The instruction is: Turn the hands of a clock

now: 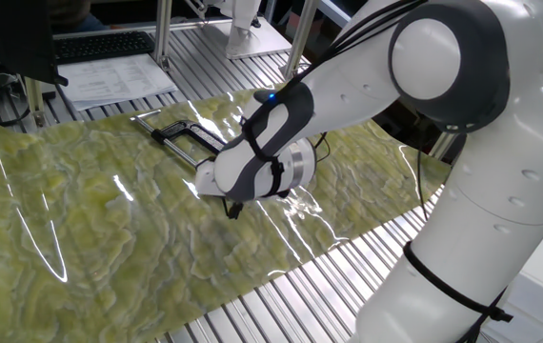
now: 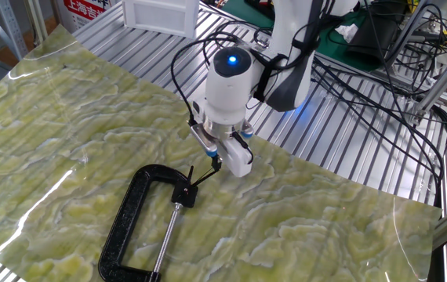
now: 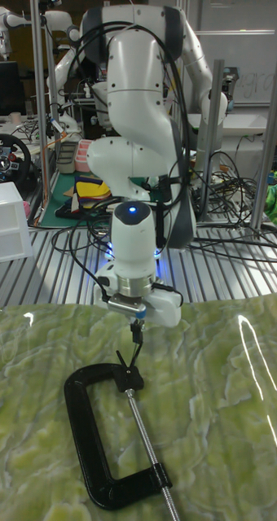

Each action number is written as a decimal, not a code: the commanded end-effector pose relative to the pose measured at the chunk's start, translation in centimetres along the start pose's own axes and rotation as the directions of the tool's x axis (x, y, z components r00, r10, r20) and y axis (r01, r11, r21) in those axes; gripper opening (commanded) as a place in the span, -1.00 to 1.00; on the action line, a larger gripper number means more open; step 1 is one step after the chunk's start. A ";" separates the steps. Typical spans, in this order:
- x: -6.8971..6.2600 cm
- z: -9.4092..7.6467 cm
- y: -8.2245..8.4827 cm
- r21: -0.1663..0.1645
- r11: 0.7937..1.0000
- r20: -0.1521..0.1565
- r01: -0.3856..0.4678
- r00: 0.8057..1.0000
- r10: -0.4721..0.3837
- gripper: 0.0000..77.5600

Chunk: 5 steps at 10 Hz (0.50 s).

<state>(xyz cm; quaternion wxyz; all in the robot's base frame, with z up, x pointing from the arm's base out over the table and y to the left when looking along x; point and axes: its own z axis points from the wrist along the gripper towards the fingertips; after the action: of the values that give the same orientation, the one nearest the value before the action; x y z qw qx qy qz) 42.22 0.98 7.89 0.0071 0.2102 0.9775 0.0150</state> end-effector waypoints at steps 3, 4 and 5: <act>0.4 0.4 1.9 -0.011 0.998 0.020 -0.060 0.998 0.060 -1.00; 0.3 0.2 2.2 -0.011 0.998 0.019 -0.068 0.997 0.068 -1.00; 0.2 0.1 2.6 -0.011 0.997 0.019 -0.077 0.997 0.077 -1.00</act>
<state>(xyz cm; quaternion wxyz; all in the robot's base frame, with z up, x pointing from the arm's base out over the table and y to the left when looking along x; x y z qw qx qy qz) 42.83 3.24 7.67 0.0157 0.2451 0.9692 0.0178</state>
